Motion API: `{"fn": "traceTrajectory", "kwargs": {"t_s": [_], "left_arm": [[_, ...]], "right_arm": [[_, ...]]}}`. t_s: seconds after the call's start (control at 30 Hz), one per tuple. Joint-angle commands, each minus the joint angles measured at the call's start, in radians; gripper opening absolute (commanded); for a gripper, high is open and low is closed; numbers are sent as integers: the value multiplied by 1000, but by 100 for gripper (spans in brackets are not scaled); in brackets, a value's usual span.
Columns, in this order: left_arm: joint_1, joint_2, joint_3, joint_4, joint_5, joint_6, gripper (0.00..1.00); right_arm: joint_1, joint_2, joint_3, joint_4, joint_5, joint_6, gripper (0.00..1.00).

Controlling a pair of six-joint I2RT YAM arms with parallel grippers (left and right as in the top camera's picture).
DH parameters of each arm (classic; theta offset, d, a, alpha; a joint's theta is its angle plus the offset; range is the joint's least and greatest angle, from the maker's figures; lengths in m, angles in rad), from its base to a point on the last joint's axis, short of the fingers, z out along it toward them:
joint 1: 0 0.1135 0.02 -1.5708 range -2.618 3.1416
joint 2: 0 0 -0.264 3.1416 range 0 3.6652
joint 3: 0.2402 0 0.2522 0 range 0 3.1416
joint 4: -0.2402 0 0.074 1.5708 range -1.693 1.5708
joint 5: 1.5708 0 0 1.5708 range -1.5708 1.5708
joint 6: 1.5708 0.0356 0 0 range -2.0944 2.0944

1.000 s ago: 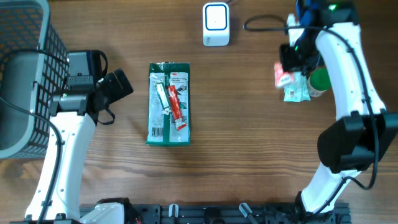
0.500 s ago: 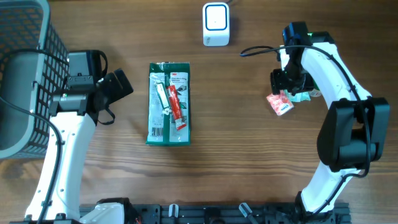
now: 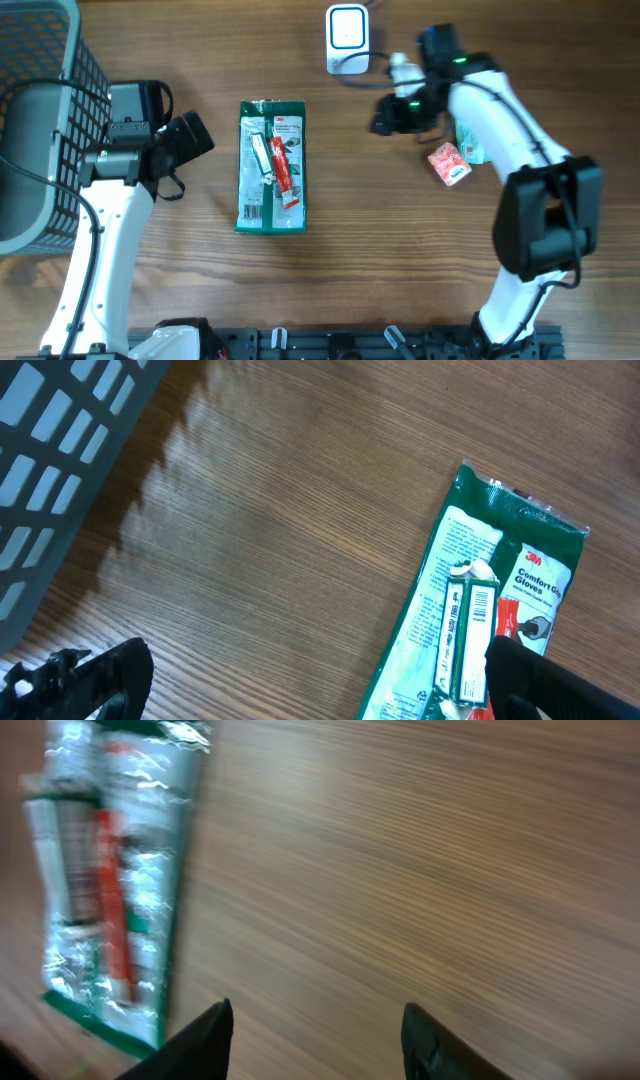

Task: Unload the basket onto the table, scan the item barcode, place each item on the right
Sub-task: 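Place the tissue pack beside the wipes pack and release, then move the right gripper to the red stick packs on the gloves pack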

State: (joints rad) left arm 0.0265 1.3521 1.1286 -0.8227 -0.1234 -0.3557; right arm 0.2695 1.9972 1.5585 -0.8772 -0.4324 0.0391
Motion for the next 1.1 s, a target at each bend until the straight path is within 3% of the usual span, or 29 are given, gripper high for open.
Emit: {"fn": "traceTrajectory", "kwargs": {"t_s": [0.0, 0.23, 0.27, 0.4, 0.5, 0.73, 1.07], "left_arm": [[5, 2, 5, 2, -9, 11, 100], [5, 2, 5, 2, -9, 11, 100], [5, 2, 5, 2, -9, 11, 100], [5, 2, 5, 2, -9, 11, 100], [5, 2, 5, 2, -9, 11, 100], [5, 2, 5, 2, -9, 11, 100], [5, 2, 5, 2, -9, 11, 100]], "right_arm": [[155, -2, 0, 85, 3, 84, 50], [375, 10, -3, 168, 246, 173, 45], [406, 10, -3, 171, 296, 173, 41], [483, 10, -18, 194, 386, 175, 33], [520, 10, -42, 219, 423, 216, 33], [547, 10, -159, 322, 409, 353, 33], [549, 11, -316, 505, 346, 383, 33]]}}
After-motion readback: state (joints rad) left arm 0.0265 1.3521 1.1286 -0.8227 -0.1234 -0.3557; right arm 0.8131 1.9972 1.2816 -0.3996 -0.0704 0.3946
